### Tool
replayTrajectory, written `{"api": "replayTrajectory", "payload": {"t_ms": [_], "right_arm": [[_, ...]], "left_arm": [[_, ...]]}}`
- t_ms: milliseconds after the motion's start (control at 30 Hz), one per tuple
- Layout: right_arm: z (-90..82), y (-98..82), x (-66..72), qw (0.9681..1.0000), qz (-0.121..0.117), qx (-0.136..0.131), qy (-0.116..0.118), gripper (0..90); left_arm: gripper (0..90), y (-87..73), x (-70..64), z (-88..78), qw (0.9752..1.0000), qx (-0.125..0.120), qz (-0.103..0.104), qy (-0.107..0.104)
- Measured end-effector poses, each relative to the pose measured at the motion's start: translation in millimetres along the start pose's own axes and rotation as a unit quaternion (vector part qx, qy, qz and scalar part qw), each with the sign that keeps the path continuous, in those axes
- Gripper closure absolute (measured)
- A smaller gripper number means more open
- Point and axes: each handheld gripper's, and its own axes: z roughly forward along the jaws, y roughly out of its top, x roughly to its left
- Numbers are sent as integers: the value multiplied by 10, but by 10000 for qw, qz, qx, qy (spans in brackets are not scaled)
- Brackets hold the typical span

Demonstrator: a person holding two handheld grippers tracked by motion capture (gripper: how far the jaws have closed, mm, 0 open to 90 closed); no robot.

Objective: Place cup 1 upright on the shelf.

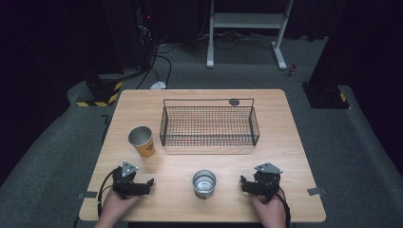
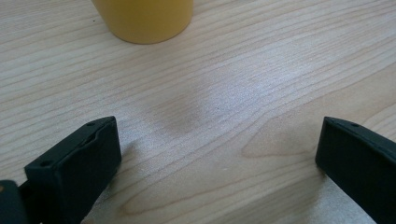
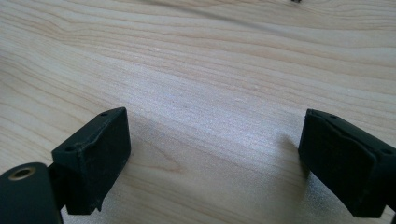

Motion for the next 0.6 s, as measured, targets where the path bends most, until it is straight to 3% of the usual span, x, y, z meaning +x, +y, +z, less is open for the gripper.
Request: {"api": "replayTrajectory", "payload": {"t_ms": [600], "right_arm": [[0,-1,-3,10000,-12,-1,14,92]], "left_arm": [[5,11,0,0,10000,42,6,6]]}}
